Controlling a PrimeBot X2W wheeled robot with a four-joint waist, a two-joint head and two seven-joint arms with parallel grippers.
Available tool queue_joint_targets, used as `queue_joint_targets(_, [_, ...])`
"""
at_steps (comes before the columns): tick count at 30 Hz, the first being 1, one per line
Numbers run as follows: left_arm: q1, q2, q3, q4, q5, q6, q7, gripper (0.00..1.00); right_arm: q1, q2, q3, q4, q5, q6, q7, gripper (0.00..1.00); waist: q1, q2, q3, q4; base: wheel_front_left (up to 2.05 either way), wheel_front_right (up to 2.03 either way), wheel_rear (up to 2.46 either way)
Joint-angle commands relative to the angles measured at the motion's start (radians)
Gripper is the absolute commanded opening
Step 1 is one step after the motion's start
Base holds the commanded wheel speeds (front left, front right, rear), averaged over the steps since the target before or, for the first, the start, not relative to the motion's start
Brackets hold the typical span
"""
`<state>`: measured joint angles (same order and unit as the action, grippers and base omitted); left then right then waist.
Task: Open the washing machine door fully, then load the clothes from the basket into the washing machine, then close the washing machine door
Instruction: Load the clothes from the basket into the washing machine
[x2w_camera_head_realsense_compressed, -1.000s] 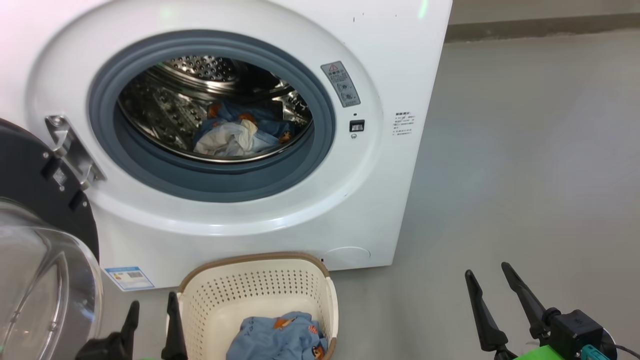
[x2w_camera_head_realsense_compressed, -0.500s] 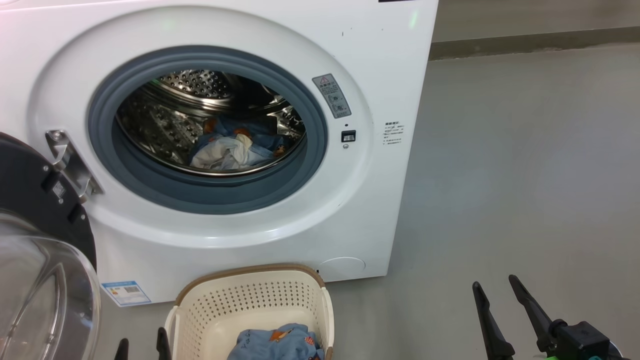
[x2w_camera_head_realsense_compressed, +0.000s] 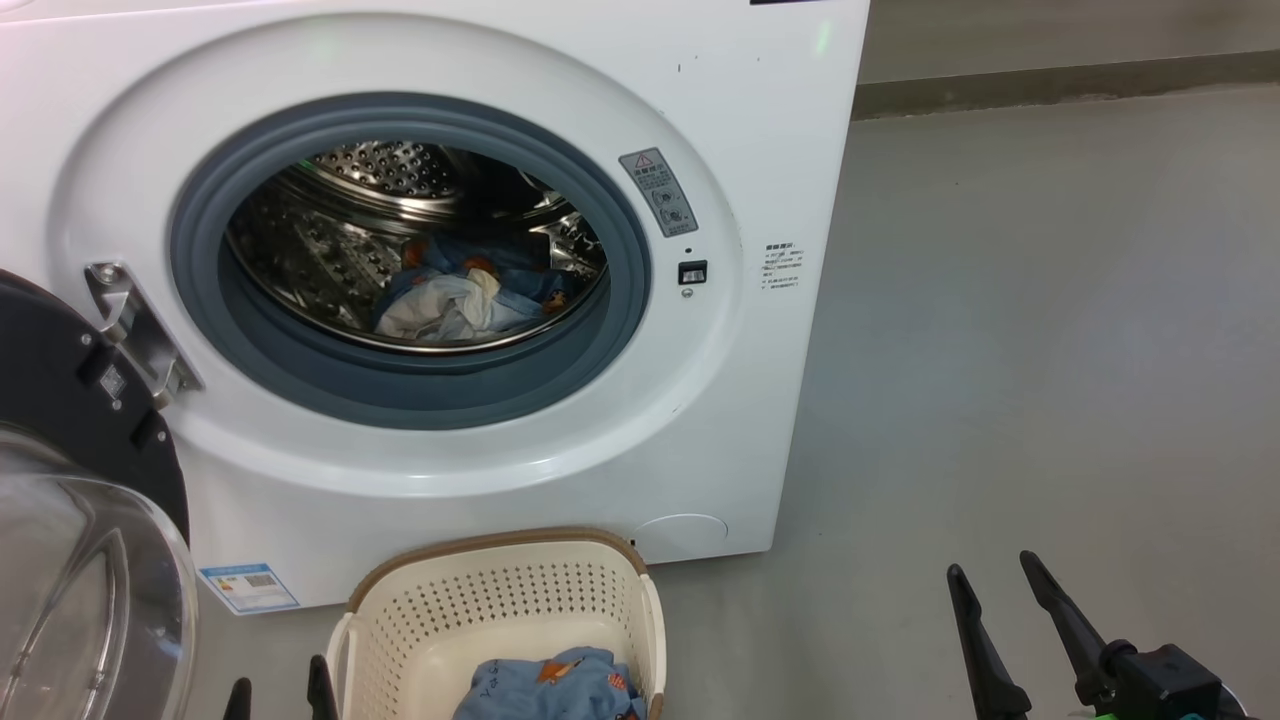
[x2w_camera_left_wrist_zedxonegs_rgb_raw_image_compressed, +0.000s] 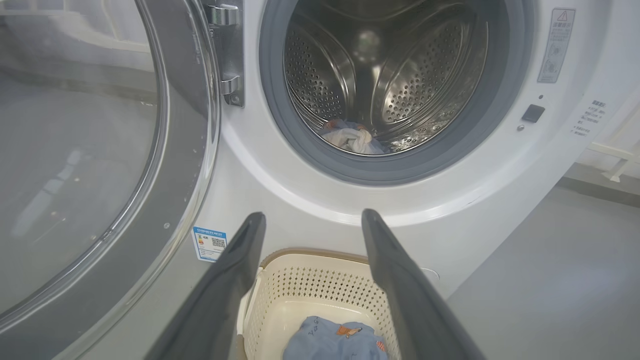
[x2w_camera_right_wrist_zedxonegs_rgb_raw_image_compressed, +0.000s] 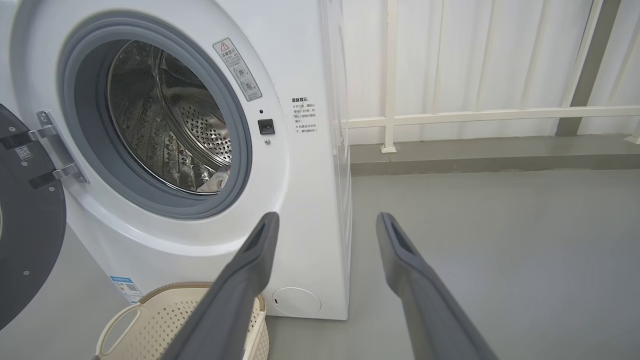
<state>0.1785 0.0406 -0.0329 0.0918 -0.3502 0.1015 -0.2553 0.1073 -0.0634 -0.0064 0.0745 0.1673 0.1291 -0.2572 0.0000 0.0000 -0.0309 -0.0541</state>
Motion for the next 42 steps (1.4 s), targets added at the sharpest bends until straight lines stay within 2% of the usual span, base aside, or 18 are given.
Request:
queue_joint_targets(1, [-0.013,0.010,0.027,-0.028,-0.006,0.005,-0.006,1.00,-0.008,-0.008,0.031,-0.028,-0.007,0.002,-0.005,1.00,0.0000,0.0000,0.000,0.000,0.00,0.00,0.00])
queue_joint_targets(14, [-0.031,0.010,0.004,-0.017,0.011,-0.006,-0.006,1.00,-0.011,-0.005,0.035,-0.030,-0.006,0.002,-0.005,1.00,0.0000,0.0000,0.020,0.004,0.00,0.00,0.00])
queue_joint_targets(19, [-0.067,0.010,-0.035,0.046,0.020,-0.020,-0.006,1.00,-0.014,-0.007,0.040,-0.029,-0.007,0.002,-0.005,1.00,0.0000,0.0000,0.041,0.013,0.00,0.00,0.00])
queue_joint_targets(27, [-0.190,0.013,-0.088,0.159,-0.001,-0.044,0.057,1.00,-0.054,-0.013,0.044,-0.041,-0.010,0.002,-0.005,1.00,0.0000,0.0000,0.121,0.018,0.00,0.00,0.00])
queue_joint_targets(36, [-0.390,0.021,-0.138,0.407,0.003,-0.092,0.130,1.00,-0.124,-0.018,0.053,-0.049,-0.015,0.002,-0.005,1.00,0.0000,0.0000,0.242,-0.011,0.00,0.00,0.00])
queue_joint_targets(42, [-0.527,0.024,-0.156,0.596,-0.008,-0.142,0.150,1.00,-0.164,-0.024,0.050,-0.058,-0.022,0.002,-0.005,1.00,0.0000,0.0000,0.326,-0.031,0.00,0.00,0.00])
